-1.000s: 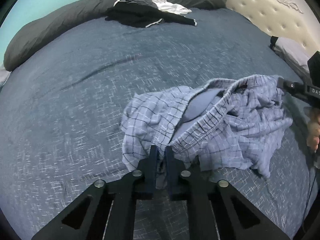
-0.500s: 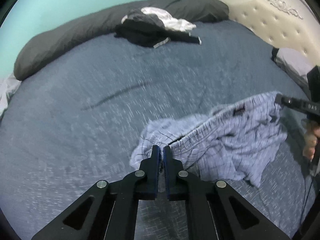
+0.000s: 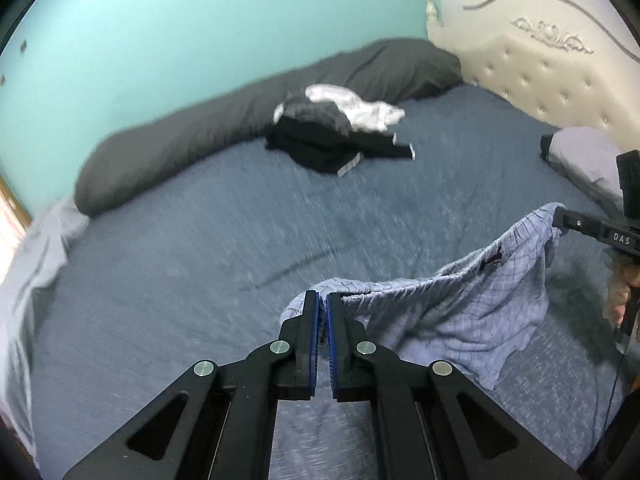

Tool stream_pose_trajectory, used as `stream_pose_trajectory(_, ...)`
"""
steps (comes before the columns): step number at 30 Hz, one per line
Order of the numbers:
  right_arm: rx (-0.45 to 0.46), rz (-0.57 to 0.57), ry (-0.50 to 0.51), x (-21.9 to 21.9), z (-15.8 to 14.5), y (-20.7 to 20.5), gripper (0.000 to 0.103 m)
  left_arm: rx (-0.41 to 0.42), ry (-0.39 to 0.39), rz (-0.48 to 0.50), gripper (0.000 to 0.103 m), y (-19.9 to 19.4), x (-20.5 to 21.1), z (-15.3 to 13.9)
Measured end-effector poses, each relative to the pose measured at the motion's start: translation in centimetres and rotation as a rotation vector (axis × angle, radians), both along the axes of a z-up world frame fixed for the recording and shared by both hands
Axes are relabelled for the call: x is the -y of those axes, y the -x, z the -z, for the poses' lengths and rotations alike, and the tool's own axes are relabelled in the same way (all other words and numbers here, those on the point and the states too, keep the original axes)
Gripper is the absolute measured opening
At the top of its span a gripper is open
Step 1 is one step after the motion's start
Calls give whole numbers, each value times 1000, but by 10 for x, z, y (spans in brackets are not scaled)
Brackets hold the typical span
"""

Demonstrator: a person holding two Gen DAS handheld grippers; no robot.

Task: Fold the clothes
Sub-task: 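Hold the waistband taut between both grippers and let the garment hang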

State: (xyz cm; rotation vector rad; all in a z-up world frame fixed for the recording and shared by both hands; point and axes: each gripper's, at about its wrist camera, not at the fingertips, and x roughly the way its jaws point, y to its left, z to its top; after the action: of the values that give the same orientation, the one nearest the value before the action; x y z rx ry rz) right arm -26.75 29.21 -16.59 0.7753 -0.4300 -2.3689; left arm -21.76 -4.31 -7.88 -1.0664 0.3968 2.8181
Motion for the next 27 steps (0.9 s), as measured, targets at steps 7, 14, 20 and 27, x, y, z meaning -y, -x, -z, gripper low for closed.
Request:
stream_pose_trajectory(7,-106,-27,44,2,-46,-24,10,-66,21,-17,4,-33,-1,-56)
stream_pose_trajectory(14,-200,-75,37,7,-87,-55,10,-96,-15,-44,4,-58,7,-85)
stream_pose_trajectory(20,-247,-95,35,3,-108,-75,10,-109,-48,-50,4,-76,10,-97)
stream_pose_trajectory(27,-314,-104,10,-2,-133,-96,10,-111,-84,-54,4,-88,8,-99)
